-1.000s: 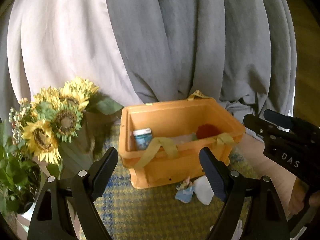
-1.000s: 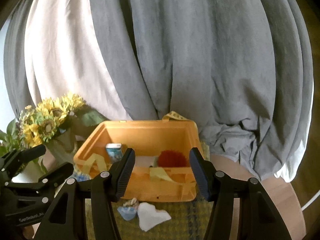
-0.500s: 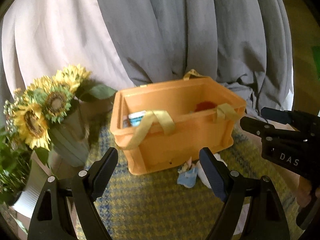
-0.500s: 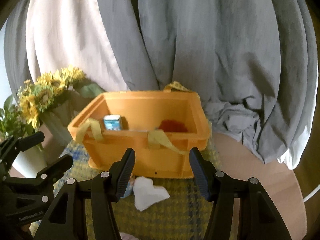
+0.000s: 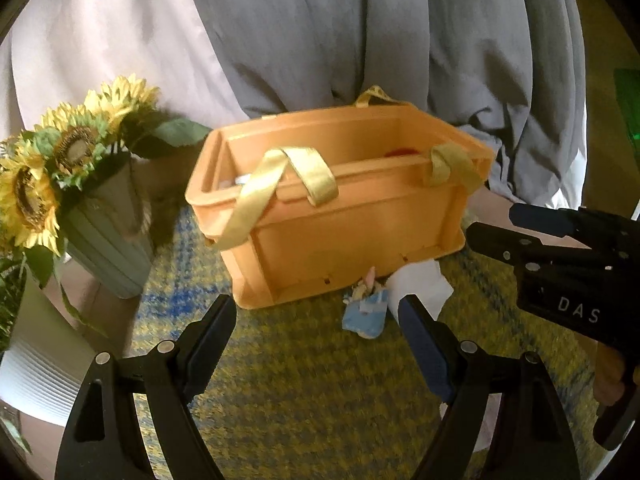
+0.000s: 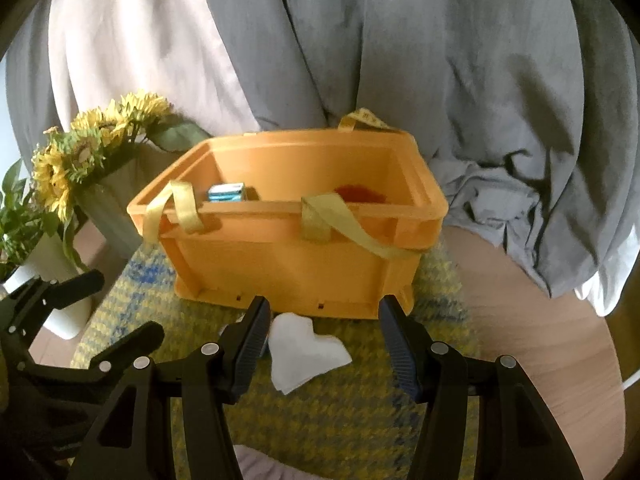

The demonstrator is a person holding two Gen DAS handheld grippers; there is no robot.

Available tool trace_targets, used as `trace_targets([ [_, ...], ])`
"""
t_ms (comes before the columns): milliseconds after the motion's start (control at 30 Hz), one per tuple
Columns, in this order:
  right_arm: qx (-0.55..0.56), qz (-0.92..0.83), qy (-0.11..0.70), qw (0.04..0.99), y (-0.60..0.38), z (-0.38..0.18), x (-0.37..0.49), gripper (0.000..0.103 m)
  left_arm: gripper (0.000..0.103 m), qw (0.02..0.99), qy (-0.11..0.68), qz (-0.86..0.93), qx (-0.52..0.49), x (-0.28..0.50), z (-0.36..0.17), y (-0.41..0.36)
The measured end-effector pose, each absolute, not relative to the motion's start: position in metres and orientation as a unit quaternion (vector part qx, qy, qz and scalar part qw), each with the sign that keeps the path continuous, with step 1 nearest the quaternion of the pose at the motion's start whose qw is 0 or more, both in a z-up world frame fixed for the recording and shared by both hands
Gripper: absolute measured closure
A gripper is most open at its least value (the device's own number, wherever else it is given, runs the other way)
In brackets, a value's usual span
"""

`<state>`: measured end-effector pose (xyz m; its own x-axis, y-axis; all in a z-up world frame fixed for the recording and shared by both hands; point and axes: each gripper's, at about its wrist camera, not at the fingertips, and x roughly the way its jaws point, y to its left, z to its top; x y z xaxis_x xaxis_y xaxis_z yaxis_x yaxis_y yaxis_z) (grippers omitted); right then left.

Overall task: Organize soft objects
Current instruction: 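Withdraw both grippers toward the blue-overalls doll and white cloth beside the crate, then grasp the blue-overalls doll with the left gripper while the right grasps the white cloth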

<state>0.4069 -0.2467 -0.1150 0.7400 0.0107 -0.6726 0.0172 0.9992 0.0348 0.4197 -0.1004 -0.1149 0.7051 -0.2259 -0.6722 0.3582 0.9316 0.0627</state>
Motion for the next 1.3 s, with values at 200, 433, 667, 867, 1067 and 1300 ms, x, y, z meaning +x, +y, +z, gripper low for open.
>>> trace_targets([
  [200,0.016,0.007,0.384,0.923,-0.246,-0.132,0.414,0.046,0.020,0.915,0.357,-0.162,0.092,0.424,-0.129,-0.102],
  [433,0.017,0.018,0.407,0.913,-0.247,-0.150,0.425,0.046,0.020,0.903,0.380,-0.177,0.090,0.434,-0.147,-0.105],
  [667,0.019,0.028,0.420,0.907,-0.249,-0.162,0.435,0.047,0.020,0.891,0.401,-0.194,0.089,0.448,-0.166,-0.114],
  [867,0.017,0.040,0.427,0.903,-0.248,-0.171,0.446,0.050,0.020,0.888,0.403,-0.203,0.091,0.458,-0.174,-0.121],
  [1067,0.028,0.046,0.438,0.898,-0.250,-0.180,0.457,0.054,0.024,0.884,0.408,-0.209,0.093,0.470,-0.182,-0.130],
  [1300,0.045,0.056,0.447,0.892,-0.251,-0.190,0.466,0.069,0.036,0.875,0.421,-0.221,0.093,0.482,-0.191,-0.140],
])
